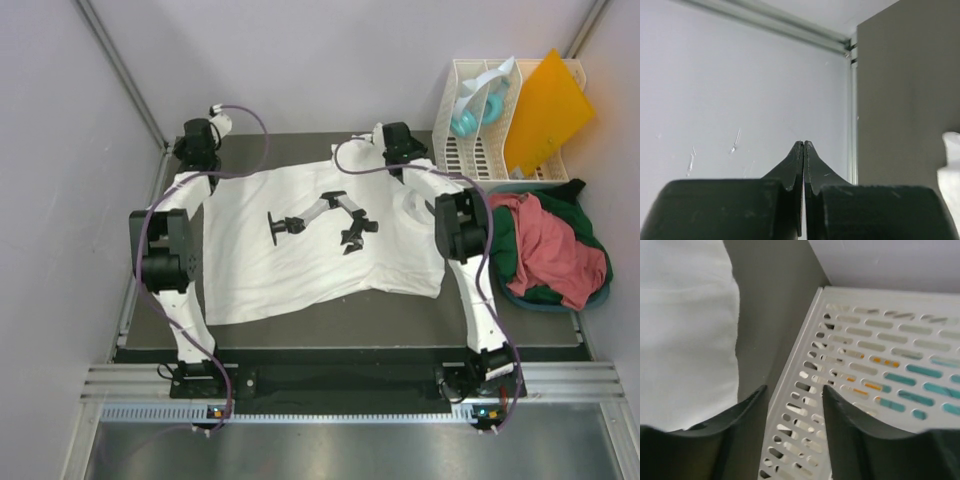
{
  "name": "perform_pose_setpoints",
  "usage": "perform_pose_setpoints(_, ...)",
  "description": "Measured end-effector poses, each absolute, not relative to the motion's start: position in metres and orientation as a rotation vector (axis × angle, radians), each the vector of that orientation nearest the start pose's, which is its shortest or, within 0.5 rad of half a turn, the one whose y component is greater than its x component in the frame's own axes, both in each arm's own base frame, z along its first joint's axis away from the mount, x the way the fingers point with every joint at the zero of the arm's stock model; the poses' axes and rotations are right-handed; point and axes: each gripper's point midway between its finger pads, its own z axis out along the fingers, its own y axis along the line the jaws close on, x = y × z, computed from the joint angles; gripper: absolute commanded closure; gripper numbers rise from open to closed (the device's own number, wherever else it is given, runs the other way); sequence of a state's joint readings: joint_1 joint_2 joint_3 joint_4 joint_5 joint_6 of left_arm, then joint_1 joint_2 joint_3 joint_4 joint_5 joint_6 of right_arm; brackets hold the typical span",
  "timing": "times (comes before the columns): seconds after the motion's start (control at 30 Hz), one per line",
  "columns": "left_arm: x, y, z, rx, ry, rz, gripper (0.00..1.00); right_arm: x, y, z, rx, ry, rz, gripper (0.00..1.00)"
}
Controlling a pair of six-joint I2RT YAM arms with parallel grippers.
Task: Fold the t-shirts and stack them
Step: Flatten out the tshirt
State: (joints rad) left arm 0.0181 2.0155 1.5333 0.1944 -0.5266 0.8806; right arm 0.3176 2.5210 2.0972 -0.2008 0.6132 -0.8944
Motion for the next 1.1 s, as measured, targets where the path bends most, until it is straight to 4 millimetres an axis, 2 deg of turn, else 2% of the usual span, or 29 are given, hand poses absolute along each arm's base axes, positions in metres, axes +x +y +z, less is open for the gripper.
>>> perform_pose_setpoints(0.07,0.565,0.116,0.217,0.501,1.899,1.025,1.0,0.633,0.082,0.094,-0.992,2.015,-0.902,0.34)
perform_pose_setpoints(0.13,0.556,0.104,0.215,0.586,1.903,0.955,1.0,0.623,0.092,0.104,-1.063,2.008,-0.792,0.29)
perform_pose_setpoints(0.2,0.543,0.091,0.195,0.727,1.943,0.876,0.97,0.612,0.103,0.111,-1.152,1.996,-0.688,0.21)
perform_pose_setpoints(0.3,0.526,0.076,0.15,0.929,2.042,0.761,0.95,0.598,0.12,0.114,-1.279,1.976,-0.548,0.16)
perform_pose_setpoints(0.37,0.51,0.066,0.114,1.075,2.127,0.658,0.93,0.588,0.128,0.107,-1.373,1.975,-0.455,0.14)
perform_pose_setpoints(0.47,0.488,0.054,0.077,1.241,2.21,0.509,0.9,0.571,0.138,0.094,-1.498,1.988,-0.328,0.13)
perform_pose_setpoints(0.57,0.47,0.044,0.051,1.381,2.278,0.373,0.89,0.565,0.148,0.09,-1.576,1.971,-0.24,0.11)
perform_pose_setpoints(0.7,0.465,0.036,0.037,1.491,2.312,0.255,0.88,0.565,0.159,0.084,-1.652,1.937,-0.162,0.11)
perform_pose_setpoints(0.83,0.463,0.032,0.031,1.586,2.32,0.194,0.88,0.553,0.161,0.059,-1.747,1.954,-0.09,0.12)
perform_pose_setpoints(0.9,0.459,0.032,0.026,1.633,2.328,0.17,0.88,0.544,0.161,0.044,-1.797,1.975,-0.054,0.14)
perform_pose_setpoints(0.97,0.458,0.03,0.027,1.676,2.327,0.152,0.91,0.544,0.162,0.045,-1.829,1.953,-0.049,0.25)
perform_pose_setpoints(1.0,0.456,0.03,0.026,1.696,2.327,0.142,0.94,0.543,0.162,0.046,-1.841,1.949,-0.045,0.34)
perform_pose_setpoints(1.03,0.455,0.03,0.025,1.717,2.327,0.137,0.98,0.539,0.161,0.043,-1.858,1.957,-0.034,0.54)
perform_pose_setpoints(1.1,0.453,0.03,0.025,1.749,2.325,0.126,1.0,0.532,0.16,0.038,-1.895,1.962,-0.012,0.74)
